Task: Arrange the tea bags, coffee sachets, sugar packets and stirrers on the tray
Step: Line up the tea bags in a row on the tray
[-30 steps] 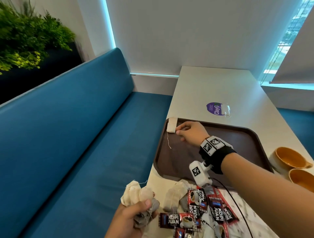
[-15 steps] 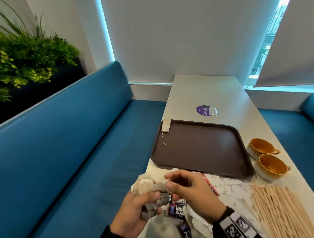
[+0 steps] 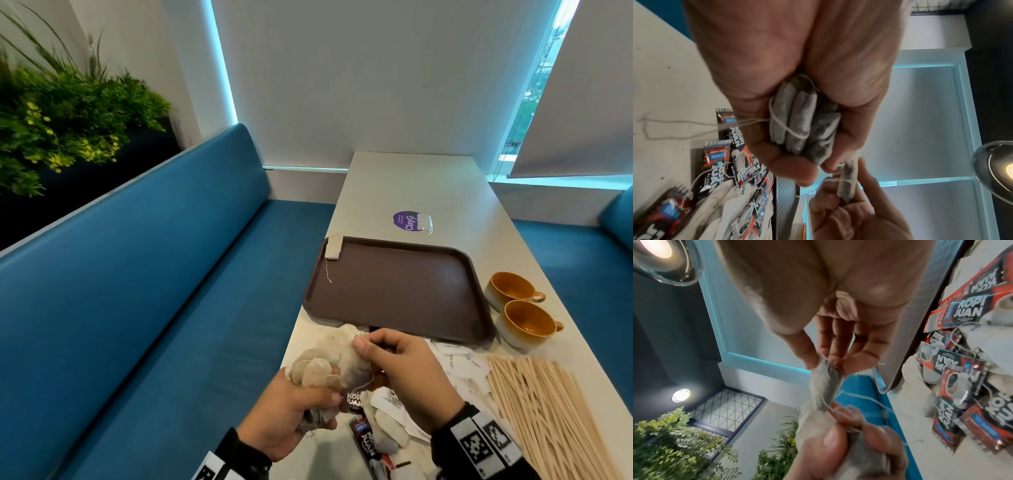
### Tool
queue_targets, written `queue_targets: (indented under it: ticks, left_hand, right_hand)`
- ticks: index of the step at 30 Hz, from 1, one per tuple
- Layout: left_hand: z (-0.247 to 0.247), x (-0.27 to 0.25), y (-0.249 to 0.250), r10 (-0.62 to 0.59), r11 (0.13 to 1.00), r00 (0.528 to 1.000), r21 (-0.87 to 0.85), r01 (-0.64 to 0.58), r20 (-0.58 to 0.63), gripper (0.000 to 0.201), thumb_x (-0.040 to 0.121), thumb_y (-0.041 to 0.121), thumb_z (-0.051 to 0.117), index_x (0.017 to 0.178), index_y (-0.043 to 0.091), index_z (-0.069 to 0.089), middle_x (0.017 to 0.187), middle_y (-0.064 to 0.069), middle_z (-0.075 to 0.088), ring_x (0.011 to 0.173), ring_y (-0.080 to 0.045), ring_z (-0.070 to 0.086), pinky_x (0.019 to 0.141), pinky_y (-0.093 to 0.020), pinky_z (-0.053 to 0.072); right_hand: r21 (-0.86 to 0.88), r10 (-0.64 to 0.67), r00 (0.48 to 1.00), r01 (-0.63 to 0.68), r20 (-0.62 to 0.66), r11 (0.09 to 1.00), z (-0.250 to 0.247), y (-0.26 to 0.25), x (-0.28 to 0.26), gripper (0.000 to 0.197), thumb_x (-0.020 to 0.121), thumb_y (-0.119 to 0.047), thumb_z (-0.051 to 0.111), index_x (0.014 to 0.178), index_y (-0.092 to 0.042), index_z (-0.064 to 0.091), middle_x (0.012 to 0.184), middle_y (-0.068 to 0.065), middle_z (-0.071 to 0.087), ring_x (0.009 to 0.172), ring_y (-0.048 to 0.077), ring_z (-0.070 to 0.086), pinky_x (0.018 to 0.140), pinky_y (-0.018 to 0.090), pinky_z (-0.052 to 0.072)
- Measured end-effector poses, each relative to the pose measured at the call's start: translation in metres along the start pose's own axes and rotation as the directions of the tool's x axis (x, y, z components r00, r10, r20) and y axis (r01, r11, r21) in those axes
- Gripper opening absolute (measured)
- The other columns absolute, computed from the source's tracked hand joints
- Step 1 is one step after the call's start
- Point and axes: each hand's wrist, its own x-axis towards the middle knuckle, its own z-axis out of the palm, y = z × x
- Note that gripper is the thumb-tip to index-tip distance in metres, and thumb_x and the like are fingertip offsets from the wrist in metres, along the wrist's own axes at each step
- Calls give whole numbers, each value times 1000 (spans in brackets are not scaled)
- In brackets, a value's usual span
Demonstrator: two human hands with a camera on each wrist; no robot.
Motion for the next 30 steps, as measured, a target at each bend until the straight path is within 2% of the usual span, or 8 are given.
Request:
queue_targets:
  ticks: [6, 8, 12, 16, 18, 22, 25, 30]
  left_hand:
    - [9, 2, -4, 1, 987, 996, -163, -16, -90, 6, 84, 23, 81, 87, 19, 78, 93, -19, 64, 71, -26, 63, 59, -33, 50]
    - [14, 1, -3, 23, 984, 998, -174, -33, -58, 8, 83, 21, 80, 91, 21, 79, 93, -15, 69, 68, -23, 65, 58, -32, 52]
    - [16, 5, -3, 43, 991, 997, -123, -50, -59, 25, 68, 4, 80, 90, 16, 80, 84, -14, 69, 65, -22, 65, 55, -32, 52]
    - [12, 9, -6, 27, 994, 996, -100, -35, -81, 23, 66, 6, 82, 87, 16, 80, 85, -18, 66, 67, -25, 64, 59, -33, 51]
    - [11, 10, -7, 8, 995, 998, -102, -14, -62, 24, 67, 6, 82, 89, 15, 79, 86, -17, 68, 68, -24, 66, 57, -33, 52]
    - [8, 15, -11, 1, 994, 996, -105, -10, -86, 27, 67, 12, 87, 92, 13, 79, 91, -20, 65, 71, -26, 66, 62, -32, 46]
    - [5, 19, -10, 21, 986, 992, -159, -40, -121, 18, 76, 5, 83, 91, 14, 79, 99, -23, 67, 76, -30, 66, 69, -36, 48]
    - [2, 22, -6, 21, 986, 990, -163, -43, -137, 16, 72, 4, 81, 83, 16, 79, 82, -18, 69, 60, -22, 64, 57, -30, 48]
  right_hand:
    - [13, -77, 996, 78, -42, 997, 1, -9, -3, 11, 86, -10, 78, 90, 0, 75, 80, 24, 74, 65, 33, 69, 62, 37, 61]
    - [-22, -116, 993, 116, -34, 993, 2, -9, -5, 9, 85, -9, 79, 89, -2, 76, 83, 19, 76, 73, 36, 73, 66, 39, 63]
    - [-64, -143, 990, 141, -18, 988, 0, -9, -5, 5, 85, -12, 80, 87, -8, 77, 80, 12, 76, 68, 19, 70, 61, 25, 55]
    - [-2, -65, 998, 65, -4, 998, -2, -11, -2, 9, 89, -15, 76, 88, -6, 78, 78, 19, 74, 62, 23, 66, 54, 28, 51]
    - [18, -28, 999, 28, -26, 999, -5, -11, 2, 11, 89, -15, 76, 88, -5, 77, 74, 15, 72, 60, 21, 64, 52, 27, 49]
    - [55, -26, 993, 33, -115, 998, -4, -11, 11, 15, 92, -23, 73, 93, -8, 76, 80, 11, 74, 63, 19, 64, 56, 30, 50]
    - [58, -67, 982, 78, -179, 995, -5, -10, 15, 15, 89, -28, 76, 94, -14, 76, 90, 12, 76, 70, 19, 66, 62, 35, 54]
    - [-23, 6, 999, -7, -31, 1000, 1, -1, 16, 18, 84, -28, 81, 94, -13, 80, 91, 17, 75, 72, 18, 66, 60, 28, 53]
